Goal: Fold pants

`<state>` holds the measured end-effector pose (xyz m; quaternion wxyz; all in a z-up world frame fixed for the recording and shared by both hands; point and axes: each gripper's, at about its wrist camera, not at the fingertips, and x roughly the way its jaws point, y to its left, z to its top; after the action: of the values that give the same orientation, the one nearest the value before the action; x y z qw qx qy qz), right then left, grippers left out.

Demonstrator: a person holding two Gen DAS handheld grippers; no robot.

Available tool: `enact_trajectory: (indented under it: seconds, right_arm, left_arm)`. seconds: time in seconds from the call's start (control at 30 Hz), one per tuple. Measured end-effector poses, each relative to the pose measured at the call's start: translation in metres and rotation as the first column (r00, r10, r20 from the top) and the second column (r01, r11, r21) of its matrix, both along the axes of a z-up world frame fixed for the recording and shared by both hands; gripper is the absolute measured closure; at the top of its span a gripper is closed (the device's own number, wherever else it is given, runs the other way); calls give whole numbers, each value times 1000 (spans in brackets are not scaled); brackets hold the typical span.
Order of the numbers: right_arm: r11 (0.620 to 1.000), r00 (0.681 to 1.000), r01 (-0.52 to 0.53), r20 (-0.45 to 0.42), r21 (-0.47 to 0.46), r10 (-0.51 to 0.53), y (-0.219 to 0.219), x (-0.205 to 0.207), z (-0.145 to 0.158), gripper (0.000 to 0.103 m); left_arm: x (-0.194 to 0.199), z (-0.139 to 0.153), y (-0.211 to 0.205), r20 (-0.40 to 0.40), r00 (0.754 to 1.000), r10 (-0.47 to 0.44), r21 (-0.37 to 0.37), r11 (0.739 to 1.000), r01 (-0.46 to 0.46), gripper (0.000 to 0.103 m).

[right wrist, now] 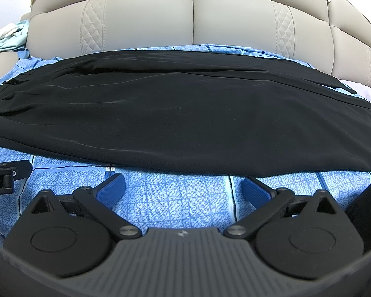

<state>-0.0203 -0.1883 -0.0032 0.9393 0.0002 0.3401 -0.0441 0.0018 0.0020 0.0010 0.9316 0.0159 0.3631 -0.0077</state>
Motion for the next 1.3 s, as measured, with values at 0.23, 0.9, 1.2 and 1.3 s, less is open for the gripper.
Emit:
enact_trajectory:
  seconds: [0.23,0.9,1.2,1.3]
  right_arm:
    - [1000,1000,0,0,0,0,0,0,0,0]
    - [967,960,-245,123,-72,252,18,-15,9,0]
    - [856,854,-466,141,-224,501,82,0,7,5]
    - [814,816,-521,131,-256,563,101,8,4,8]
  left_arm:
    - [0,0,0,0,1000,0,0,1000,0,0]
    - [13,24,53,0,987,160,-172,972,-158,3]
    - [47,38,171,46,901,432,-311,863,-398,9]
    - [60,32,196,29,884,467,-341,836,-430,9]
